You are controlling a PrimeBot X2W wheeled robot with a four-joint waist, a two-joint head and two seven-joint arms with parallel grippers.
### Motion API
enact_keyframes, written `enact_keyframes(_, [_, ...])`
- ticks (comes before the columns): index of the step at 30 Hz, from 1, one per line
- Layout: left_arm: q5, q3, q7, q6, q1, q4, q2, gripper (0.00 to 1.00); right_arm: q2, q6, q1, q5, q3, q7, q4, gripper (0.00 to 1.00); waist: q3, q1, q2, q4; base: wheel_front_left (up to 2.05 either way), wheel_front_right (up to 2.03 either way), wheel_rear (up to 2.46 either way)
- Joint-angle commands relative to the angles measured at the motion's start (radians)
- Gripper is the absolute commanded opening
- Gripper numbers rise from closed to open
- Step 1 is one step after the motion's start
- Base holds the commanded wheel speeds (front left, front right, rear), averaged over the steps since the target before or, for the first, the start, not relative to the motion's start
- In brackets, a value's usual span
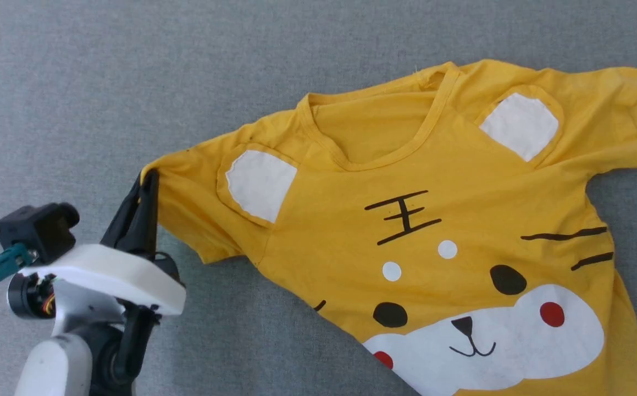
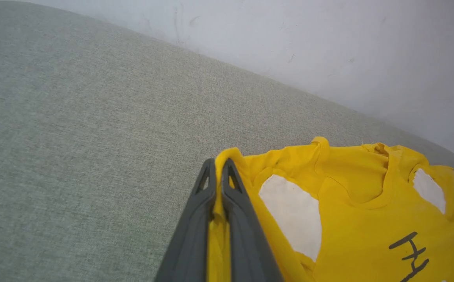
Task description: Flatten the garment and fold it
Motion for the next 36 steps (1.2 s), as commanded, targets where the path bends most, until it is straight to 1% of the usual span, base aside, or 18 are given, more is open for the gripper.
enact_keyframes(1, [0.013, -0.008, 0.003, 0.001, -0.024, -0.010, -0.004, 0.00, -0.026, -0.001, -0.035, 0.003, -0.002, 0.035, 0.026, 1.00, 0.038, -0.0001, -0.0001, 0.001, 0.00, 0.00, 0.00])
enact_keyframes(2, [0.018, -0.015, 0.003, 0.001, -0.035, -0.014, -0.005, 0.00, -0.050, -0.001, -0.060, 0.003, 0.002, 0.072, 0.053, 1.00, 0.050, -0.0001, -0.0001, 0.003, 0.00, 0.00, 0.00])
enact_keyframes(6, [0.040, -0.036, -0.004, -0.001, -0.072, -0.024, -0.007, 0.00, -0.098, -0.001, -0.149, 0.003, 0.006, 0.165, 0.151, 1.00, 0.091, -0.0001, -0.0001, 0.017, 0.00, 0.00, 0.00])
enact_keyframes(9, [0.050, -0.049, -0.007, 0.000, -0.090, -0.028, -0.011, 0.00, -0.106, -0.001, -0.189, 0.006, 0.007, 0.210, 0.208, 1.00, 0.116, -0.0001, -0.0001, 0.033, 0.00, 0.00, 0.00])
enact_keyframes(14, [0.057, -0.064, -0.016, 0.003, -0.100, -0.027, -0.020, 0.00, -0.125, -0.001, -0.228, -0.004, 0.007, 0.219, 0.271, 1.00, 0.146, -0.0001, -0.0001, 0.060, 0.00, 0.00, 0.00])
enact_keyframes(23, [0.053, -0.075, -0.022, 0.003, -0.107, -0.015, -0.026, 0.00, -0.119, -0.001, -0.260, 0.005, 0.015, 0.249, 0.353, 1.00, 0.164, -0.0001, -0.0001, 0.082, 0.00, 0.00, 0.00])
enact_keyframes(24, [0.053, -0.076, -0.021, 0.002, -0.109, -0.014, -0.025, 0.00, -0.114, -0.001, -0.263, 0.010, 0.015, 0.257, 0.364, 0.57, 0.165, -0.0001, -0.0001, 0.083, 0.00, 0.00, 0.00])
enact_keyframes(26, [0.053, -0.079, -0.018, 0.002, -0.112, -0.011, -0.024, 0.00, -0.095, -0.001, -0.272, 0.022, 0.002, 0.268, 0.384, 0.00, 0.164, -0.0001, -0.0001, 0.082, 0.00, 0.00, 0.00])
enact_keyframes(30, [0.042, -0.085, -0.019, -0.007, -0.123, 0.003, -0.026, 0.00, -0.070, -0.001, -0.290, 0.016, -0.010, 0.243, 0.395, 0.00, 0.149, -0.0001, -0.0001, 0.073, 0.00, 0.00, 0.00])
enact_keyframes(34, [0.053, -0.081, -0.031, -0.018, -0.161, 0.021, -0.012, 0.00, -0.066, -0.001, -0.305, 0.028, 0.006, 0.172, 0.375, 0.00, 0.109, -0.0001, -0.0001, 0.058, 0.00, 0.00, 0.00])
enact_keyframes(36, [0.068, -0.076, -0.045, -0.020, -0.191, 0.024, -0.003, 0.00, -0.058, -0.001, -0.313, 0.052, 0.022, 0.138, 0.348, 0.00, 0.079, -0.0001, -0.0001, 0.050, 0.00, 0.00, 0.00])
